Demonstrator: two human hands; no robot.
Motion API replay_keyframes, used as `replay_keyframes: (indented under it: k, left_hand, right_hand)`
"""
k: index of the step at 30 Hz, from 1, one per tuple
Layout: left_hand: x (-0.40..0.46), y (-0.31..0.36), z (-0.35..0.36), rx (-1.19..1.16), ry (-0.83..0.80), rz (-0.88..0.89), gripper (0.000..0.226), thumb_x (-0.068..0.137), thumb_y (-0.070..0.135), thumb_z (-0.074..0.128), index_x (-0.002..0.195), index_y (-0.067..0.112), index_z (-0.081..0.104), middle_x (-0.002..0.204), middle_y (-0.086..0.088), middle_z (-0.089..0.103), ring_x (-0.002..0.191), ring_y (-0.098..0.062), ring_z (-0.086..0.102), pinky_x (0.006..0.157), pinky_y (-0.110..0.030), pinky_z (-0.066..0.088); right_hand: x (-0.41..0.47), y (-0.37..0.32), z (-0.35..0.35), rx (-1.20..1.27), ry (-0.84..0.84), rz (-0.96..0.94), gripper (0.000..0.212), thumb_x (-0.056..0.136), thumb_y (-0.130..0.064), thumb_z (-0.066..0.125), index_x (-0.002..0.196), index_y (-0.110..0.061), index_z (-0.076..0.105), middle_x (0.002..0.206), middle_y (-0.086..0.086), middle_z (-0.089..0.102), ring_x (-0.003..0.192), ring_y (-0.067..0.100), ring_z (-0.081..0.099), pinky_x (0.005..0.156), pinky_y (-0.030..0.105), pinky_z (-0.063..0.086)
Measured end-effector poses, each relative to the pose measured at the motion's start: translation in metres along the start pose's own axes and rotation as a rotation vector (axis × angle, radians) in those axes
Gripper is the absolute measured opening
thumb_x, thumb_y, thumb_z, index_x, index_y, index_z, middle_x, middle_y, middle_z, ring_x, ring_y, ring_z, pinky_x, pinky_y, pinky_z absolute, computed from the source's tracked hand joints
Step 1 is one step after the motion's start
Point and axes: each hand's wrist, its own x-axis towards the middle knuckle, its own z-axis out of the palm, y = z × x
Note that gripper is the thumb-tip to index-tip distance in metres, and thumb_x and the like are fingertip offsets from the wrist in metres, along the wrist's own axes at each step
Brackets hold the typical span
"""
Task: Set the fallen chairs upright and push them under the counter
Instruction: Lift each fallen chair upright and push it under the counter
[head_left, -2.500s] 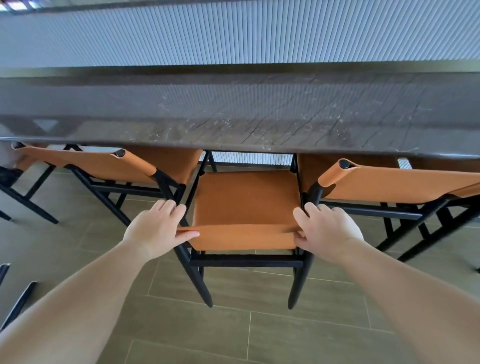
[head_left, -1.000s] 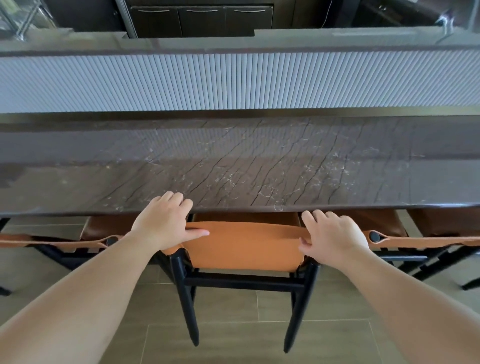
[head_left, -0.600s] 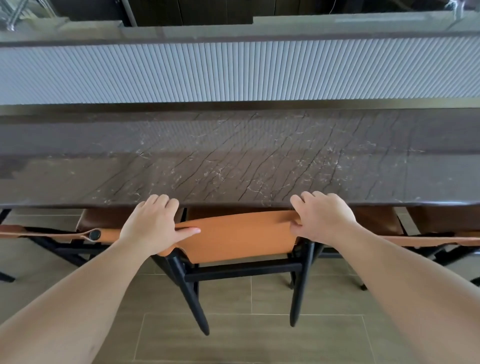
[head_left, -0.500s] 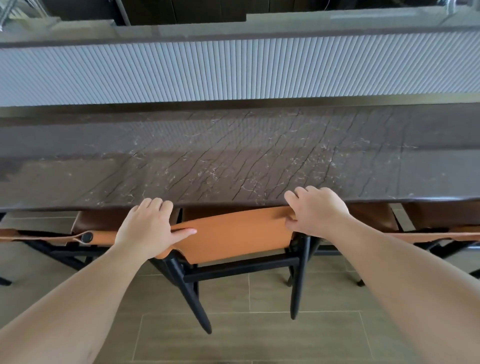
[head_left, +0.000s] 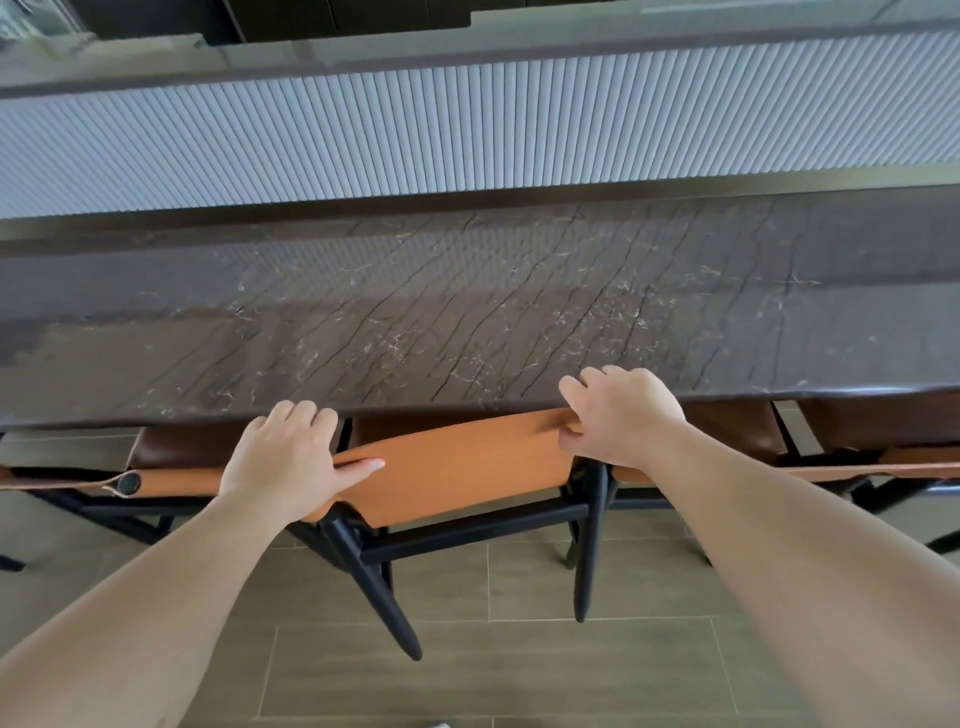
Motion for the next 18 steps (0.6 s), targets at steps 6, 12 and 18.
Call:
replay_keyframes:
  k: [6, 12, 18]
  left_hand:
    - [0.016, -0.016, -0.001, 0.06, 0.011, 0.066, 0.089, 0.078, 0.089, 0.024, 0.09, 0.012, 0.067, 0.084, -0.004, 0.063, 0.084, -0.028, 0.061, 0.069, -0.039, 0.05]
    - [0.03, -0.044, 0.01, 0.019, 0.01, 0.067, 0.091, 0.075, 0.089, 0.031, 0.115, 0.013, 0.06, 0.105, -0.006, 0.063, 0.099, -0.029, 0.06, 0.081, -0.043, 0.051]
    - [0.03, -0.067, 0.021, -0.02, 0.016, 0.061, 0.093, 0.074, 0.09, 0.029, 0.119, 0.013, 0.058, 0.11, -0.006, 0.06, 0.103, -0.029, 0.058, 0.085, -0.045, 0.05]
  right_hand:
    - [0.0, -0.01, 0.0, 0.074, 0.025, 0.06, 0.041, 0.089, -0.057, 0.042, 0.109, -0.022, 0.047, 0.101, 0.0, 0.057, 0.093, 0.024, 0.056, 0.067, 0.036, 0.038]
    - [0.003, -0.036, 0.006, 0.108, 0.068, 0.097, 0.037, 0.091, -0.054, 0.043, 0.108, -0.022, 0.049, 0.1, 0.0, 0.059, 0.092, 0.024, 0.056, 0.069, 0.036, 0.042]
    - [0.018, -0.057, 0.0, 0.116, 0.069, 0.109, 0.037, 0.091, -0.054, 0.043, 0.109, -0.022, 0.05, 0.1, 0.0, 0.059, 0.093, 0.024, 0.055, 0.069, 0.036, 0.042]
